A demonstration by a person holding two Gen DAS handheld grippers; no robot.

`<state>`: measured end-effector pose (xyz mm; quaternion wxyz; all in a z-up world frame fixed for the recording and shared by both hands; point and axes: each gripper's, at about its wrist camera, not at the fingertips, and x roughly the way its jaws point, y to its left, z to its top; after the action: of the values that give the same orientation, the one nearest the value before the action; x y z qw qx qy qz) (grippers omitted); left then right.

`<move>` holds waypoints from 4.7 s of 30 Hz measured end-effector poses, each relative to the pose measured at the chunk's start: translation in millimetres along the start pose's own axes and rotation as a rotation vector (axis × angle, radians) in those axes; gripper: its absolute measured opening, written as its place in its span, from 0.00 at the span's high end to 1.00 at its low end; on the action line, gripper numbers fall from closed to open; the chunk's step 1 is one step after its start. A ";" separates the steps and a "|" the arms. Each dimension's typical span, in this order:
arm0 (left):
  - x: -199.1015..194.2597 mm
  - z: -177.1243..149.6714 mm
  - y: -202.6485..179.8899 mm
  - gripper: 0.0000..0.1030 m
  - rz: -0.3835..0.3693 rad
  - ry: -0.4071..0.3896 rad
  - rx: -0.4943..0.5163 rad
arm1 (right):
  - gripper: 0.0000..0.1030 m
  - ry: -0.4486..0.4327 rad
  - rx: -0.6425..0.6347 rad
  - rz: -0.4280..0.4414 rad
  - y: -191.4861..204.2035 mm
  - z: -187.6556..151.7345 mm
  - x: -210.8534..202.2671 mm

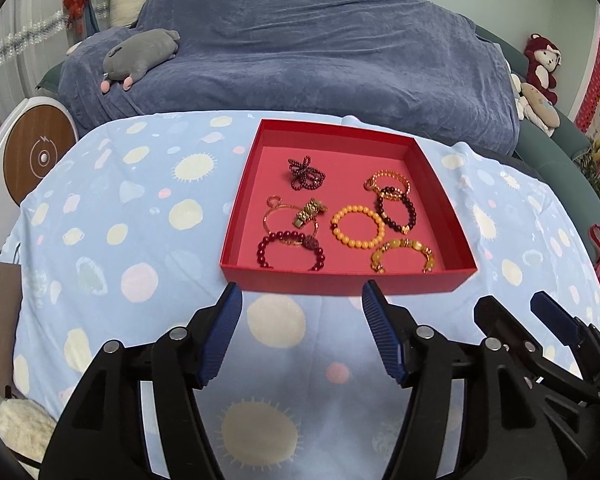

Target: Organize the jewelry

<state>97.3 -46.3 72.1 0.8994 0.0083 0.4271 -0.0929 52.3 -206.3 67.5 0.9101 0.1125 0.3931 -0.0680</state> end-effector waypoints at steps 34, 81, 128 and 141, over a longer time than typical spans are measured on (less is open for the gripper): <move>-21.3 -47.7 18.6 0.09 0.104 -0.013 -0.018 | 0.08 0.007 0.002 -0.040 -3.3 -49.3 -20.2; -19.1 -58.5 27.8 0.08 0.136 -0.004 -0.030 | 0.07 0.004 -0.014 -0.046 0.1 -63.0 -19.7; -17.1 -59.4 27.2 0.08 0.159 -0.016 -0.029 | 0.07 0.006 -0.016 -0.049 2.0 -62.3 -19.6; -16.9 -57.3 30.1 0.08 0.160 -0.019 -0.031 | 0.07 0.007 -0.016 -0.048 1.6 -63.6 -18.4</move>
<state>48.1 -8.6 46.9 0.9079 0.0277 0.4179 -0.0144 -4.5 -187.7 38.9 0.9076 0.0962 0.3995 -0.0862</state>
